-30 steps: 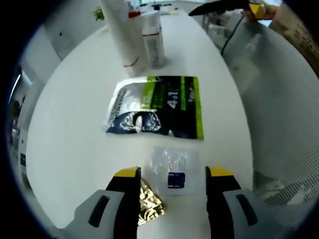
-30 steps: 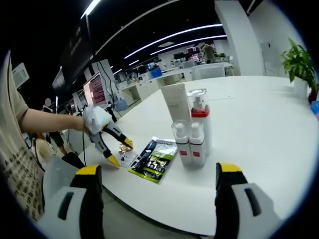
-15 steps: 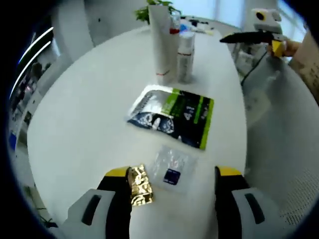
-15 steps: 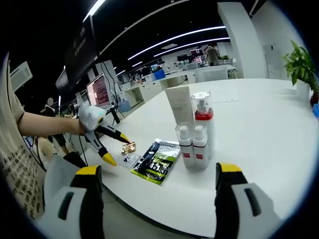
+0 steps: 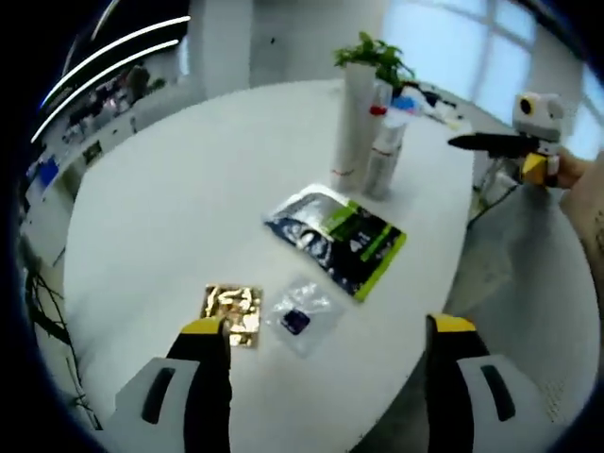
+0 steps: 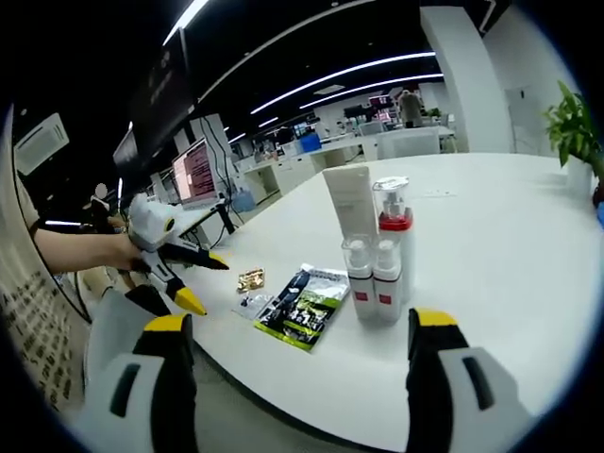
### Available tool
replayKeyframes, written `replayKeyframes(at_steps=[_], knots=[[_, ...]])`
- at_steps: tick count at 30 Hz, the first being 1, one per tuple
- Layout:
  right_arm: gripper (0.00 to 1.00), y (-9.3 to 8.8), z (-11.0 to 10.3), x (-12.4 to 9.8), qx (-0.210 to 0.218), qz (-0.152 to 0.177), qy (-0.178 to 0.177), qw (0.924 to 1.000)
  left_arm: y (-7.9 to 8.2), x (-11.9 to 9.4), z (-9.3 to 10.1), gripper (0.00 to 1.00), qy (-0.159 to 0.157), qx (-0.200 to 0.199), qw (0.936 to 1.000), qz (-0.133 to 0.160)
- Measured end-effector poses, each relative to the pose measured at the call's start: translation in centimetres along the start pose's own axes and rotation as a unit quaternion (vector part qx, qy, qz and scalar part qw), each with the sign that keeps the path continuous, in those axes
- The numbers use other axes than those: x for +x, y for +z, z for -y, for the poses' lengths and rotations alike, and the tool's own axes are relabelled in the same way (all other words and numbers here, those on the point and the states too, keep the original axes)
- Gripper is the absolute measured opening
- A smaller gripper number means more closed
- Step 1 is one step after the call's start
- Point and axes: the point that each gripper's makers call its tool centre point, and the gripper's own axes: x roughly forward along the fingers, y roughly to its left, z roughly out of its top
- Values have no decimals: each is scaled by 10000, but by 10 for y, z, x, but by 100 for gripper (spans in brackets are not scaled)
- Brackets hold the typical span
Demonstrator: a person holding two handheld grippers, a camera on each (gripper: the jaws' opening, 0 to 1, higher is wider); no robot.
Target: Arrange the skincare products in the storage area until every visible bottle or jar stands upright without overlapping.
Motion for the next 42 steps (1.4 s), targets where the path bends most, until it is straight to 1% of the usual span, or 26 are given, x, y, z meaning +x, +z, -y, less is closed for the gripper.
replayKeyframes(at_steps=[2,4,12,16,19,23,30,33,42], knots=[[94,-1,-1,0,-23,-17,23,10000,0,-4,3,86,50,-143,9998,126],[94,-2,-2,0,-54,-36,51,10000,-1,-7,6,87,63,-318,9993,173],[94,-3,-3,1,-70,-56,102,9999,3,-23,11,92,257,-687,9956,591],[94,-3,-5,1,-82,-66,108,9999,4,-30,11,94,389,-771,9933,769],[94,-3,-6,1,-87,-70,109,9999,7,-36,12,97,501,-667,9918,970],[94,-2,-6,0,-93,-65,91,9999,10,-42,16,97,518,-657,9903,1109],[94,-1,-4,-1,-101,-23,40,9999,7,-48,9,97,668,-738,9881,1170],[94,-1,-2,-1,-111,-17,22,9999,7,-48,8,97,715,-711,9880,1167],[94,-2,-1,-1,-94,-1,9,10000,5,-47,8,97,703,-694,9891,1095]])
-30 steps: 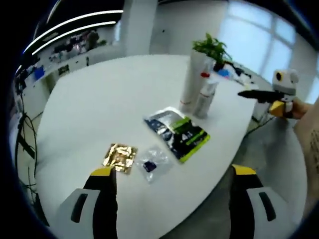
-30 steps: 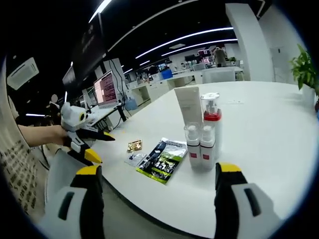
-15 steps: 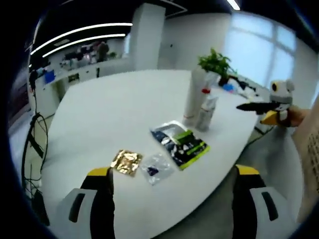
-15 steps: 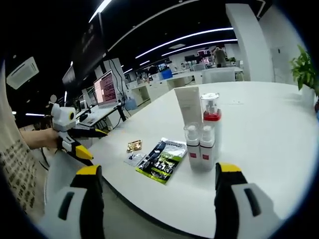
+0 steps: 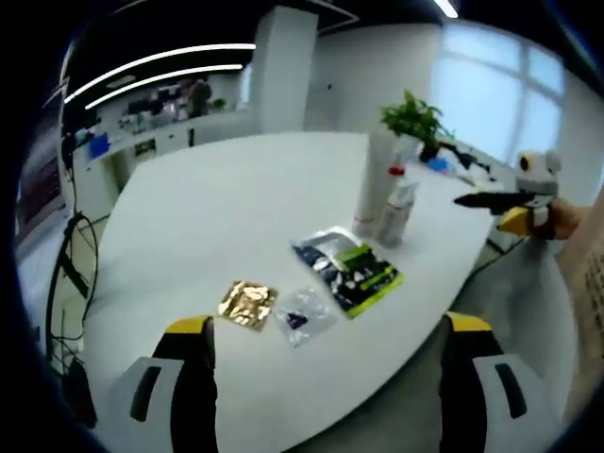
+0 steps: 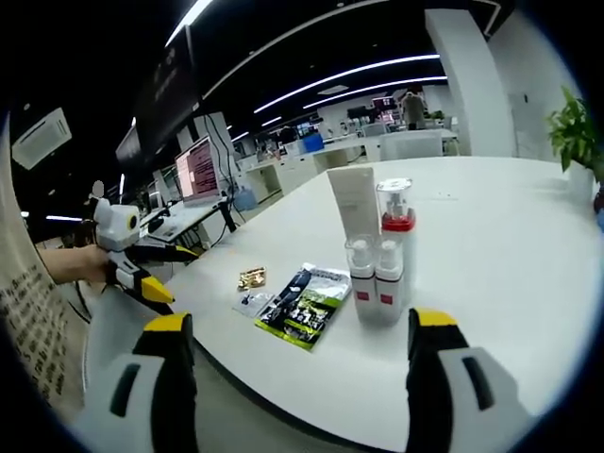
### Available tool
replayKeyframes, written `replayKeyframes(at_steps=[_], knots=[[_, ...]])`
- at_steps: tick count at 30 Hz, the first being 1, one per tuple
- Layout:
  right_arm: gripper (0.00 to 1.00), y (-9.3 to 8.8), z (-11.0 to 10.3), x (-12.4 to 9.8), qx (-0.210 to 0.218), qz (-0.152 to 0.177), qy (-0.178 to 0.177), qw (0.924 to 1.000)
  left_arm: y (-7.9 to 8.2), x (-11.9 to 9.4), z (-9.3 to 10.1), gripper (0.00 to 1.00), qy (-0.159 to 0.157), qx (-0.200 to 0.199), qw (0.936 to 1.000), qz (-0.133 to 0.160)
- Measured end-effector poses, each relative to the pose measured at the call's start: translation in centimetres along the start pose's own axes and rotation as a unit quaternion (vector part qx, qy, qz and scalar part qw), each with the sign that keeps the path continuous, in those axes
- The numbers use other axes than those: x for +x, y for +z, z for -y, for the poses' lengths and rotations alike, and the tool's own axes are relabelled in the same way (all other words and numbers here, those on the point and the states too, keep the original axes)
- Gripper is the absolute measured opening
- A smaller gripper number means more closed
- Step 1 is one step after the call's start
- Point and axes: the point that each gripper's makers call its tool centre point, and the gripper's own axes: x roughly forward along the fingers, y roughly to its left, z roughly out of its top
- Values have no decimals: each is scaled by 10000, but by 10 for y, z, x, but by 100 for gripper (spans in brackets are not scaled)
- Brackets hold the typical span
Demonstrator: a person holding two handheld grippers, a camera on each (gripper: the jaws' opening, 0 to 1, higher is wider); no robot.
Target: Arrange the skincare products in the storage area until every visible bottle or jar stands upright without overlapping.
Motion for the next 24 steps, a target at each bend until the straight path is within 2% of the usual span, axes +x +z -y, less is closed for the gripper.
replayKeyframes(at_steps=[5,14,24], knots=[[94,-1,-1,0,7,-23,7,10000,-1,5,-3,97,-102,67,9998,-130],[94,0,2,0,30,-16,-58,10000,2,24,-33,94,-163,407,9975,-563],[94,-1,4,2,25,-80,-101,9999,-8,50,-60,89,-171,666,9903,-1209]])
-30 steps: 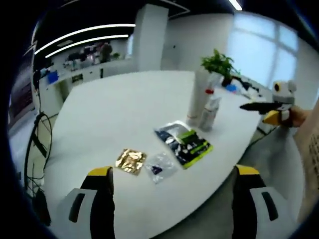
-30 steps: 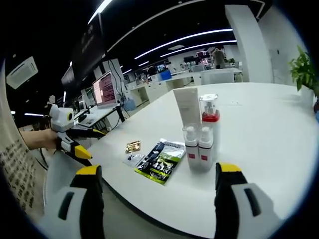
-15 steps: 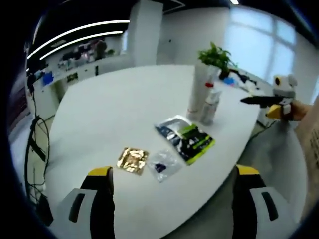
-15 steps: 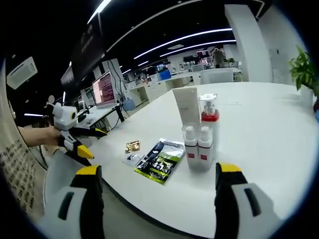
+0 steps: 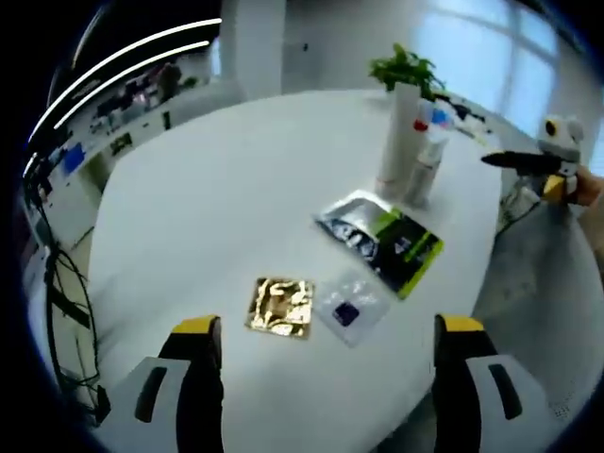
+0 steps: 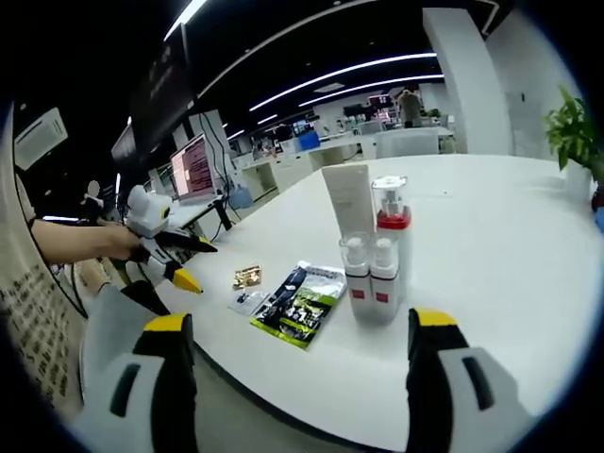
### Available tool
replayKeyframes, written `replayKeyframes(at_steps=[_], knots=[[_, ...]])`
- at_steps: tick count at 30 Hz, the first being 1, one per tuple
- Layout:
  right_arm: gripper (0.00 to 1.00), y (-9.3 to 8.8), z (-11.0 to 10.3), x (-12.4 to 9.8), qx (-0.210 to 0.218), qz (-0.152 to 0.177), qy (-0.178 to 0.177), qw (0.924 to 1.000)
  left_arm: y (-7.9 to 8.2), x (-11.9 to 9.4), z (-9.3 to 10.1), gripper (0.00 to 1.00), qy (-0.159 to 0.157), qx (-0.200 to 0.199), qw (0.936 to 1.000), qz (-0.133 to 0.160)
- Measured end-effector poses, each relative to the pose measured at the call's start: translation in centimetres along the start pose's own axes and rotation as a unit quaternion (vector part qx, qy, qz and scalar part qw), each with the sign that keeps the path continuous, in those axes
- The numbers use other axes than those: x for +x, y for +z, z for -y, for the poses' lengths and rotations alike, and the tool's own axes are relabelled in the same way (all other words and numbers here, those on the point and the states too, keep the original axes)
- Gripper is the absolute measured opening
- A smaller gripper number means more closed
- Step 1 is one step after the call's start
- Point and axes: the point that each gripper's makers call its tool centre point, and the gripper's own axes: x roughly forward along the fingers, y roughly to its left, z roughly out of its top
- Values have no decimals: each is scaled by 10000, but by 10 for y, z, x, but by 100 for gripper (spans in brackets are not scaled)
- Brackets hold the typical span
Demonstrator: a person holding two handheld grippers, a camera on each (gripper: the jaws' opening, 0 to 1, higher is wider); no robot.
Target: Arrange the skincare products in the storage area until every visible bottle or jar stands upright without overlapping.
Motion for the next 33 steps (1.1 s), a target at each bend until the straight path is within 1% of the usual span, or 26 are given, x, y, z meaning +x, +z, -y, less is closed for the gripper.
replayKeyframes(at_steps=[5,11,15,18,24,29,33], knots=[[94,-1,2,1,13,-43,-30,10000,-7,11,-14,85,33,67,9994,-338],[94,-2,4,1,47,-74,-86,9999,-17,23,-26,75,72,267,9966,-776],[94,-3,5,1,66,-93,-139,9998,-18,31,-30,68,111,402,9949,-914],[94,-3,6,1,79,-104,-172,9998,-18,38,-32,64,113,425,9941,-988],[94,-5,9,1,96,-143,-234,9996,-22,48,-41,56,195,615,9901,-1250],[94,-6,11,2,106,-169,-270,9994,-20,55,-46,53,168,578,9895,-1314],[94,-6,12,2,121,-182,-296,9993,-22,59,-47,48,139,545,9890,-1368]])
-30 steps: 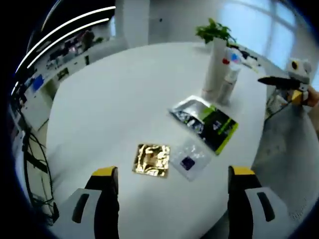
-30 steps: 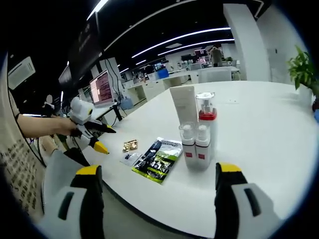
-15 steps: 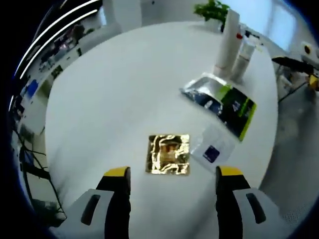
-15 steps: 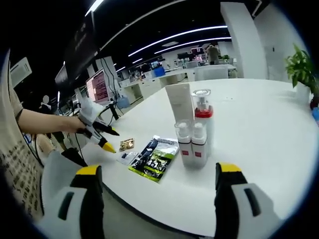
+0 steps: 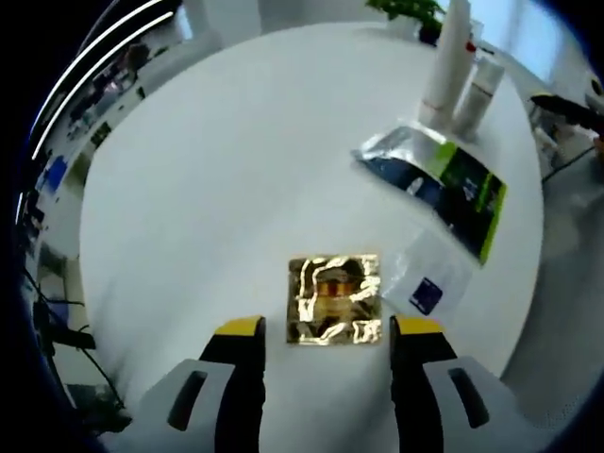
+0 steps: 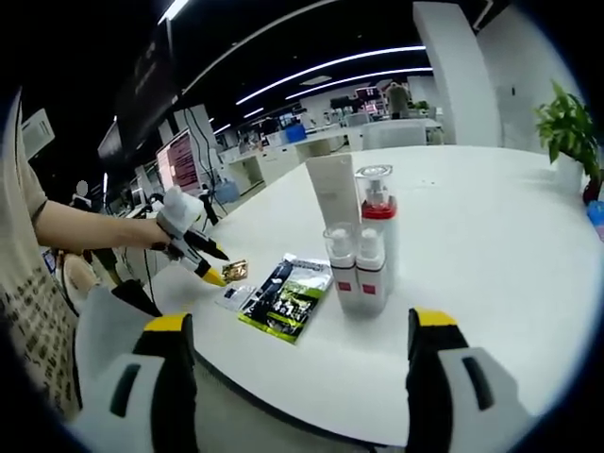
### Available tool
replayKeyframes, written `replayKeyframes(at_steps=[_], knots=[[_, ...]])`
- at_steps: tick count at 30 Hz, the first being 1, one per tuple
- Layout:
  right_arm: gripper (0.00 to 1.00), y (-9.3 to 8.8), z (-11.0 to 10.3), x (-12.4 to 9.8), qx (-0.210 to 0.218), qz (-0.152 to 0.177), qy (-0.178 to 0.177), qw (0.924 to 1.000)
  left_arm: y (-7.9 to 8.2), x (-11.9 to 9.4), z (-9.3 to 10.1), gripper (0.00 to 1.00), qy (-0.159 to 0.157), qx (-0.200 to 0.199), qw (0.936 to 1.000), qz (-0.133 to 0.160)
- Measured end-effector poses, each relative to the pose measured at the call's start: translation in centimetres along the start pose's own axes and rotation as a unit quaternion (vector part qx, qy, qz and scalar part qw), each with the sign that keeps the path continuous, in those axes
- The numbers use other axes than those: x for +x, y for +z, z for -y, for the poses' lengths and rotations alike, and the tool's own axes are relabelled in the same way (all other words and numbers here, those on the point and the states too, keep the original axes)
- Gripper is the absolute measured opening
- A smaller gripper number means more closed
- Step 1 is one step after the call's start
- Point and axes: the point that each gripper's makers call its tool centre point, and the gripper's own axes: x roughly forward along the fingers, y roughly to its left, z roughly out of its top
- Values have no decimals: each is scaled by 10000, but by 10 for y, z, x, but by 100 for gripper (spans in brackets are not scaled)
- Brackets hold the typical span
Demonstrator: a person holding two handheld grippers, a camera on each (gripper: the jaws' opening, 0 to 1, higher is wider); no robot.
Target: Arrange the skincare products in the storage area until every visible bottle or jar stands upright without overlapping.
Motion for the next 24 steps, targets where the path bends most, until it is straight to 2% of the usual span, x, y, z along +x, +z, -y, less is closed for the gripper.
replayKeyframes(at_steps=[10,15,20,24], knots=[[94,-1,1,0,14,-41,-39,10000,0,-1,2,39,-36,-204,9998,-41],[94,-2,2,1,11,-69,-42,10000,0,-2,2,38,-41,-249,9997,-71],[94,-3,2,1,11,-85,-41,10000,2,-5,1,37,-30,-475,9989,-45],[94,-3,3,1,9,-80,-47,10000,10,-12,-2,36,16,-696,9975,68]])
